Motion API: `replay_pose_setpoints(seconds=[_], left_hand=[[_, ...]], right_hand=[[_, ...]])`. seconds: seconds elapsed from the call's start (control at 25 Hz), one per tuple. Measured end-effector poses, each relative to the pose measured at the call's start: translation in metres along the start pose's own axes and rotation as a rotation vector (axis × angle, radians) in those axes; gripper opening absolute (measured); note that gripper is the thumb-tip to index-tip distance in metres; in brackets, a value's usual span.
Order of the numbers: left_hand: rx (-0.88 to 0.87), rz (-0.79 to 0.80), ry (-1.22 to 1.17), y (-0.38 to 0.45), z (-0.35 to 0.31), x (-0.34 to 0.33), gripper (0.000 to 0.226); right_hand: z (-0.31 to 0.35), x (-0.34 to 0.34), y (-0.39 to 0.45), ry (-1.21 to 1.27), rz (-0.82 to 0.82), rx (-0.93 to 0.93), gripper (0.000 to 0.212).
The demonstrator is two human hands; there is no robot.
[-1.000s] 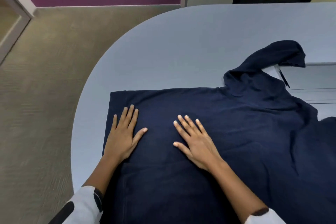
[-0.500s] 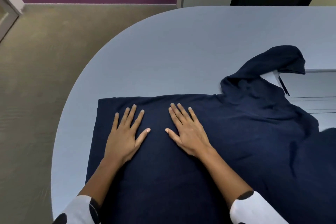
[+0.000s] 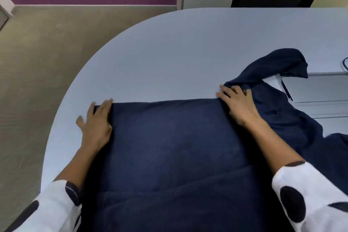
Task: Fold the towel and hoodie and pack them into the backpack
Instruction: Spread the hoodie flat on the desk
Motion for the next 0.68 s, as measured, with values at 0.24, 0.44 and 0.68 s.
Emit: replay_pose_setpoints(seconds=[0.24, 0.44, 0.68], left_hand=[[-0.171, -0.131, 0.158, 0.007, -0.011, 0.046, 0.021], [-0.235, -0.214, -0.051, -0.032, -0.017, 0.08, 0.018], [-0.155, -0.15, -0.144, -0.132, -0.004, 0.073, 0.023]], right_hand=[[-0.03, 0.026, -0.008, -0.391, -0.176, 0.055, 0.008], [-0.043, 0.043, -0.059, -0.364, -0.322, 0.168, 0.018], [-0.04, 0.022, -0.15, -0.262, -0.211, 0.14, 0.036]])
Point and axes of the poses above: each hand's wrist, its own y-axis towards the middle knuckle, its own x-axis out of the back of the hand, z = x × y, the point moved 7 cm from there along y, towards the middle knuckle, and after that the axes turned 13 degrees about -y, right-handed, at the moved point
